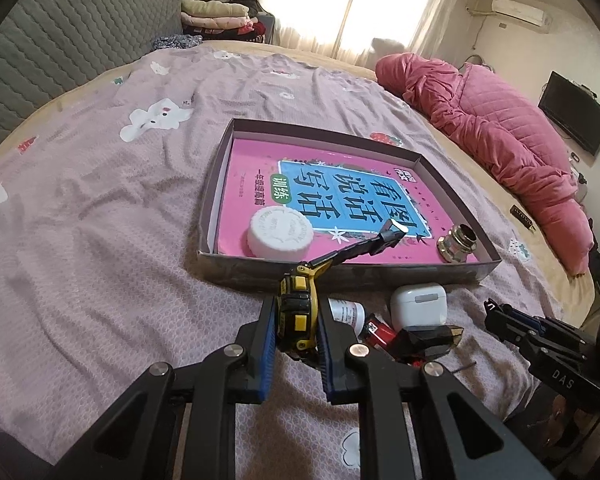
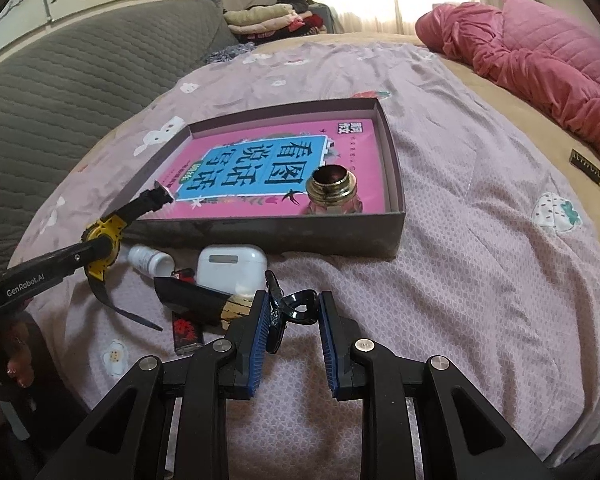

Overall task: Organize rigid objects
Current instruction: 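Lift the yellow watch with the left gripper while the right gripper carries the black clip toward the tray, then lower the watch onto the pink book while the right gripper lowers the black clip beside the brass fitting, then open the left gripper to release the watch while the right gripper releases the black clip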

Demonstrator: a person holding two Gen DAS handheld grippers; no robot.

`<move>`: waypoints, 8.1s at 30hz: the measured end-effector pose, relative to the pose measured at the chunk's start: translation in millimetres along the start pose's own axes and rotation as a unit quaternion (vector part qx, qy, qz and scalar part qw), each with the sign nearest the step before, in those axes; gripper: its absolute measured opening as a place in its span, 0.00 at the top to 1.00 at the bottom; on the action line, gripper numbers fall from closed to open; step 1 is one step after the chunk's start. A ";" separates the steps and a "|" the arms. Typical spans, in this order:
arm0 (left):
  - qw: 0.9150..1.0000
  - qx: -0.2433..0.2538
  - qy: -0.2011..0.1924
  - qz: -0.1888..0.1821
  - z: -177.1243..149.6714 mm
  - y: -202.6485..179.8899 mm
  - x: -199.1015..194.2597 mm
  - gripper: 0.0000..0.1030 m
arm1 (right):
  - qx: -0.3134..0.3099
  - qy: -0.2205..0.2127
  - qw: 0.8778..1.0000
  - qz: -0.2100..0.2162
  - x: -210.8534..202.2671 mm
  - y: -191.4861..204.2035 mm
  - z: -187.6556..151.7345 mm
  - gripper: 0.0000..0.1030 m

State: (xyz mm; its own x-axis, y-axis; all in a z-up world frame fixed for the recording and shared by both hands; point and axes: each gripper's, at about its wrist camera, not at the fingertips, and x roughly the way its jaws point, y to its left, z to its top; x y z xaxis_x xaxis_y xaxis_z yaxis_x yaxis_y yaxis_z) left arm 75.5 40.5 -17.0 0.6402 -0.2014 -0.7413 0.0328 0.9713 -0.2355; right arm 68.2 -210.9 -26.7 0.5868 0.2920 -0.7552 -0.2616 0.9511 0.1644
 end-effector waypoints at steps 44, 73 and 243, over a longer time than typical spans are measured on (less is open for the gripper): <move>0.998 0.021 -0.058 -0.008 24.2 -6.9 0.6 0.83 | -0.002 -0.029 0.999 0.020 -0.4 8.7 21.9 0.76; 0.997 -0.011 -0.078 -0.024 56.5 6.0 16.0 0.84 | 0.004 -0.041 0.999 0.022 1.1 7.1 29.4 0.76; 0.997 -0.003 -0.067 0.024 65.1 22.7 38.3 0.87 | -0.043 -0.036 0.998 0.011 65.2 14.3 76.2 0.63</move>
State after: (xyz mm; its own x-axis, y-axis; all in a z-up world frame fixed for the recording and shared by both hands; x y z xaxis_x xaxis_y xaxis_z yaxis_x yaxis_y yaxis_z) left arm 150.7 63.1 -9.8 0.7377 -0.1349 -0.6615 -0.0049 0.9787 -0.2051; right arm 161.0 -170.6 -25.3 0.6329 0.3228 -0.7037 -0.3381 0.9329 0.1239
